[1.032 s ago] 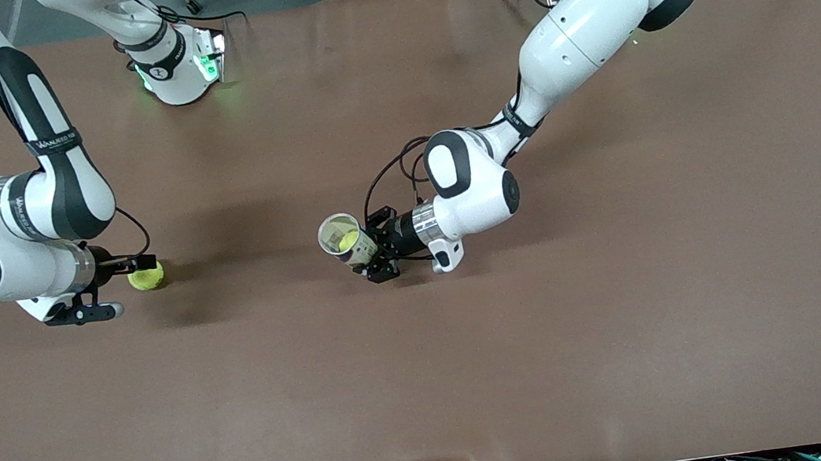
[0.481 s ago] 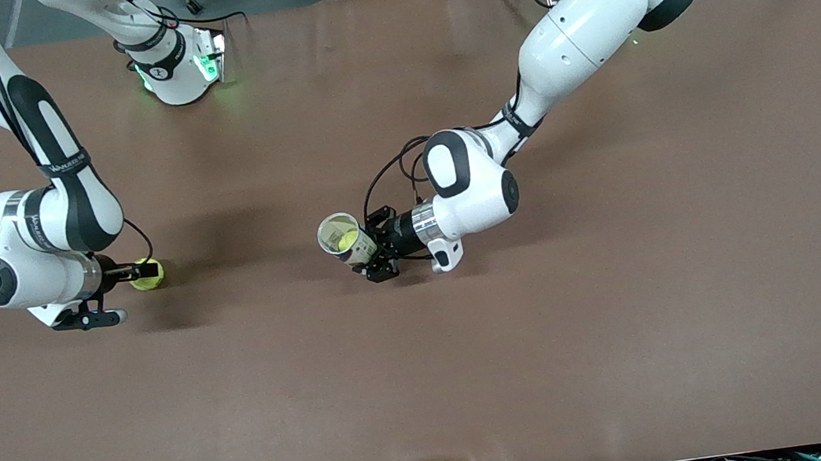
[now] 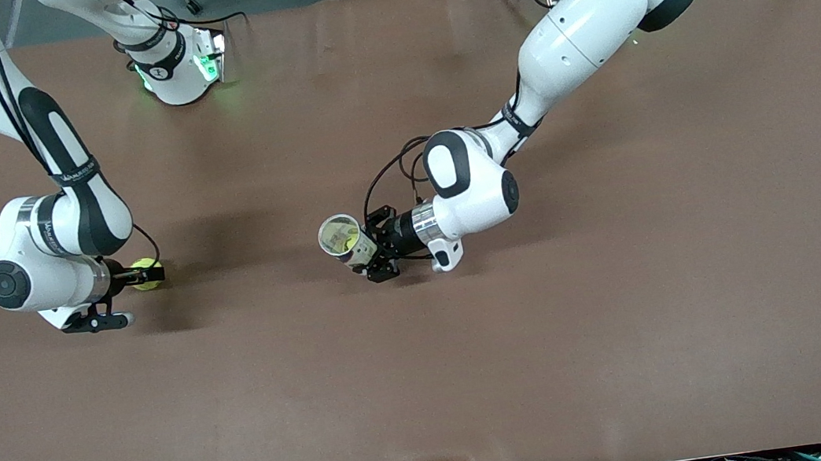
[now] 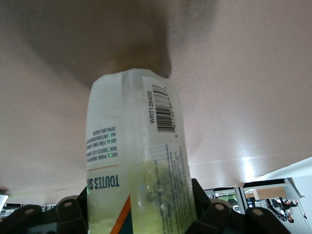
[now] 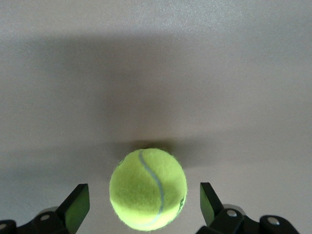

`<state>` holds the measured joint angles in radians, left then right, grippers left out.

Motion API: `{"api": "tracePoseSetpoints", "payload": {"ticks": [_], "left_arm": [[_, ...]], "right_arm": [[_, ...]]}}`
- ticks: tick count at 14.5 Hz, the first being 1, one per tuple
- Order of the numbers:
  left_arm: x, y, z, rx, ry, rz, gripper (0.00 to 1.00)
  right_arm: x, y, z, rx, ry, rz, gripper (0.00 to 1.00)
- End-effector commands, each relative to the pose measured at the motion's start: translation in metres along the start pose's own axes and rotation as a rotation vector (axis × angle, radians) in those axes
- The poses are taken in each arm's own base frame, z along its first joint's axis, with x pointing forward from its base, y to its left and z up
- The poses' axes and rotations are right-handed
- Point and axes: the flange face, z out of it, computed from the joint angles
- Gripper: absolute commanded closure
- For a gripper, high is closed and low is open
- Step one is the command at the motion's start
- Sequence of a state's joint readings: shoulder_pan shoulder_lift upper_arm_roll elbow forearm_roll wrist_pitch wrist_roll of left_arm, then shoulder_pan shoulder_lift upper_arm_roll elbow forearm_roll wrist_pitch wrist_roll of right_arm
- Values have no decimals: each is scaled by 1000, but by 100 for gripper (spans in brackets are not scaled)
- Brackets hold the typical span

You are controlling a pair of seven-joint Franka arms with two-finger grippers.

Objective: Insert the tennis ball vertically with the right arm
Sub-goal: 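Grasp the second tennis ball with the right gripper and lift it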

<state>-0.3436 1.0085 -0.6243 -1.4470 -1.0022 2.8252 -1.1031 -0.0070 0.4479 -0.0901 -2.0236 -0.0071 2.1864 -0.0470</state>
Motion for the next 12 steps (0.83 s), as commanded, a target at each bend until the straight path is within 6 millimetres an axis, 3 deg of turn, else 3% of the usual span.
{"api": "tracePoseSetpoints", "payload": {"ticks": [1,5,9,12], "left_arm": [[-4,0,1,-12,-16,-5,25],[-7,3,-2,-20,-25,-21,25],[-11,4,-6,-32,-41,-53,25],[-13,0,-2,-28,-47,-59,25]], "right_arm": [[-1,1,10,-10,-7,-15,0],[-2,1,15,-10,-17,-16,1],[-1,1,20,-11,-26,-18,22],[-1,-2,25,-12,-33,-23,46]]}}
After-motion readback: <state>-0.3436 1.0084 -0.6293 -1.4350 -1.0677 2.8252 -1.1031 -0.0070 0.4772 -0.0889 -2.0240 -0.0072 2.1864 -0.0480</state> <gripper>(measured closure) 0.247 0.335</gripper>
